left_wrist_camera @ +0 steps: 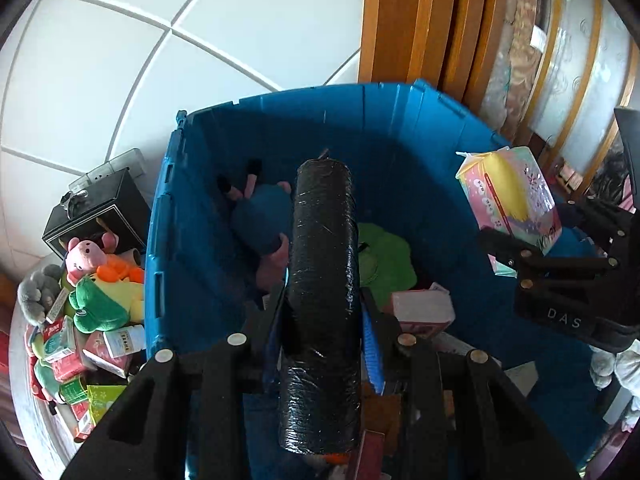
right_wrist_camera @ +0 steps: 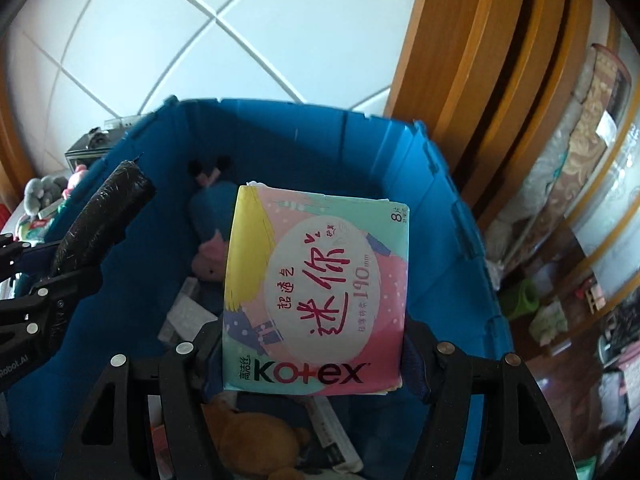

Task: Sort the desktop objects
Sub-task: 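Open both tools to drop the black roll and Kotex pack into the crate, then withdraw both tools from the crate back toward the pile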

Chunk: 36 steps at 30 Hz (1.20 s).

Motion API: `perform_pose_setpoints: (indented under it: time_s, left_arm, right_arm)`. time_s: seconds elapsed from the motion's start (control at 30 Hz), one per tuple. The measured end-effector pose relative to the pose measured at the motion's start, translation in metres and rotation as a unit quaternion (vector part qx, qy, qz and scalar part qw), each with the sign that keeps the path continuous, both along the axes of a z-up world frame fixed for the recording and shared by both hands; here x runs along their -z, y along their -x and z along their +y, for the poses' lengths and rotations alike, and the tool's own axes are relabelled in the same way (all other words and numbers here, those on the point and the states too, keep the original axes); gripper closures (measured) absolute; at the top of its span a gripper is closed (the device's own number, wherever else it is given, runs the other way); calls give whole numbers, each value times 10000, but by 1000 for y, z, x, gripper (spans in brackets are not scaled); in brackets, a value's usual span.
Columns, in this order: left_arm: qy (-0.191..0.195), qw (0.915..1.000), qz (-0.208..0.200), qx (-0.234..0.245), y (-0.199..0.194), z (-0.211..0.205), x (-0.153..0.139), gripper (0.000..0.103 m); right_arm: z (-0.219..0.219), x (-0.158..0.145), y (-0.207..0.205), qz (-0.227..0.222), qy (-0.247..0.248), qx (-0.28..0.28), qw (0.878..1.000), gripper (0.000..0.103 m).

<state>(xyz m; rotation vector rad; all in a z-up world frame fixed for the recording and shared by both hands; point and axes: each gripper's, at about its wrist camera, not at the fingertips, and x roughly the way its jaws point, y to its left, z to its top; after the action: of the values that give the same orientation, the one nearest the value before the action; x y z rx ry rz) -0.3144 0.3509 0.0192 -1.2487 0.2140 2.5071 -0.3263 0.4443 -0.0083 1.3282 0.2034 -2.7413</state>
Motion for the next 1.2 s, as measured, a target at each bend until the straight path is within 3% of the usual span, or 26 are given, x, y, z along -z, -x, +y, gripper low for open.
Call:
perform_pose_setpoints:
  time_s: [0.1,0.33,0.4,0.5,0.57,0.67,0.83,0.93,1.0,1.2]
  left_arm:
    - [102,9999,35,-8,5,6,6,69]
    - [371,9989,285,-19,-1,14,3,68]
    - [446,9983,376,-21,-5,15,0,58]
    - [439,9978,498,15,-12,15,-8,47]
    - [420,9976,543,42,-15,14,-13,47]
    - [368,9972,643,51,-25,8,-23,46]
    - [246,9953,937,82,-48,-4,-42,46]
    - [113,9930,1171,42,-66,-16,-55,42]
    - [38,9904,1379,-8,-79,-26,-65,30]
    - [-176,9802,1949,-298,-117,-62,-86,24]
  right_arm:
    - [3,9,5,-93,1,92,9999,35]
    - [6,11,9,178,-386,254,9988,34]
    - [6,9,10,270,-422,254,9984,34]
    - [7,6,9,407,-456,268,9978,28]
    - [7,1,7,528,-529,325,9967,19]
    - [9,-11,0,690,-463,340,9960,15]
    - [10,-40,-27,1030,-286,263,9939,2]
    - [8,-57,-52,1229,-62,179,9922,1]
    - [5,-67,-68,1368,81,99,9905,1]
    - [-17,-85,-112,1759,446,-191,9832,0]
